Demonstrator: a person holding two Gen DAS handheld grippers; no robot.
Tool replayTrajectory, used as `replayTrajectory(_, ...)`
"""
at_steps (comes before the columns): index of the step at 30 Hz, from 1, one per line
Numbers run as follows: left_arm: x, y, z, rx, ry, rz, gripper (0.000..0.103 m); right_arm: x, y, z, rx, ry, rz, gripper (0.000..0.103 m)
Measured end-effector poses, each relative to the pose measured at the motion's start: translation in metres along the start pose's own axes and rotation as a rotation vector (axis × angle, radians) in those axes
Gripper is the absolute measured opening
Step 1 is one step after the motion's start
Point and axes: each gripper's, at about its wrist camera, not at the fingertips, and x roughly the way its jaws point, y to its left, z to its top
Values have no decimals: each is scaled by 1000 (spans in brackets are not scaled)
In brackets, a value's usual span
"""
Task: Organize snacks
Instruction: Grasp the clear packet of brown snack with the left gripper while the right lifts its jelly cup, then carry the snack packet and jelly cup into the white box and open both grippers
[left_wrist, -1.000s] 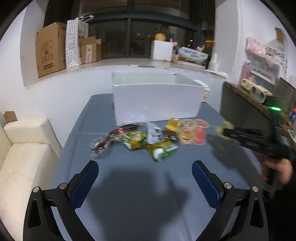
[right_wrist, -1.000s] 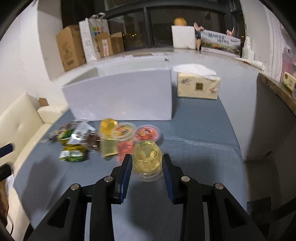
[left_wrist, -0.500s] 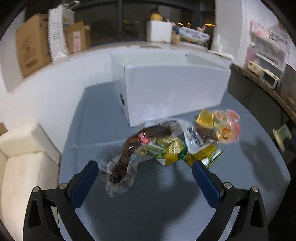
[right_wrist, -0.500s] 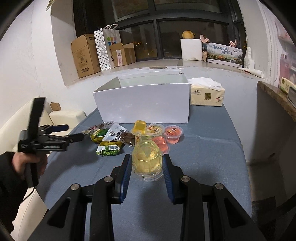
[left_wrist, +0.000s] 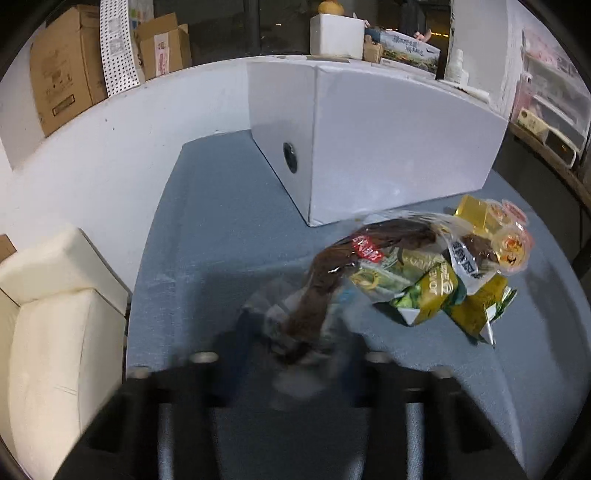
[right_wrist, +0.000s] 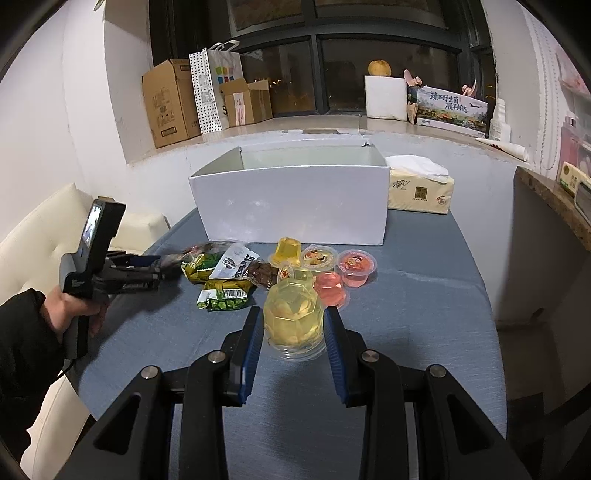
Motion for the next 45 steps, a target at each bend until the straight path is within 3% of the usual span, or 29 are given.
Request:
replayTrajectory(4,-4,-5,0,27,1,11,34,0,4,1,-4,-2,9,36)
replayTrajectory(8,-29,-2,-2,-26,-69,-41,24,-2,9,1,-8,-5,17,36)
replayTrajectory(12,-59,-4,-3,-40,-137,-50,20,-6,13,5,-19,-20,27,25)
replayTrajectory(18,-43,-6,-11,-51,-76,-72,20,3,21,3,-28,-5,43,25)
replayTrajectory(21,-40,-9,-9,-41,-78,-69,20,5,16,-3,-37,8,8,26)
replayTrajectory(22,-39,-10,-9,-35,-78,-66,20,6,11,-5,-24,16,-1,29)
replayTrajectory(23,-41,-11,-9,-39,-77,-72,20,6,7,-6,-7,21,-12,51)
replayTrajectory(24,-42,-10,-9,-41,-80,-73,20,6,1,-8,22,25,-22,80)
replayTrajectory(26,-43,-10,-9,-38,-86,-72,20,-1,-7,-15,84,11,23,87)
replayTrajectory(34,-56,-12,-10,-39,-113,-75,20,12,22,-63,-16,116,31,86)
replayTrajectory(35,-58,-13,-11,-37,-118,-76,20,16,24,-66,-26,128,30,82)
replayTrajectory(36,-60,-14,-12,-35,-122,-73,20,20,26,-68,-38,150,19,61)
replayTrajectory(37,-61,-14,-12,-34,-125,-72,20,24,28,-70,-52,172,23,48)
replayTrajectory(45,-89,-17,-15,-35,-189,-86,20,6,19,-58,-22,107,49,48)
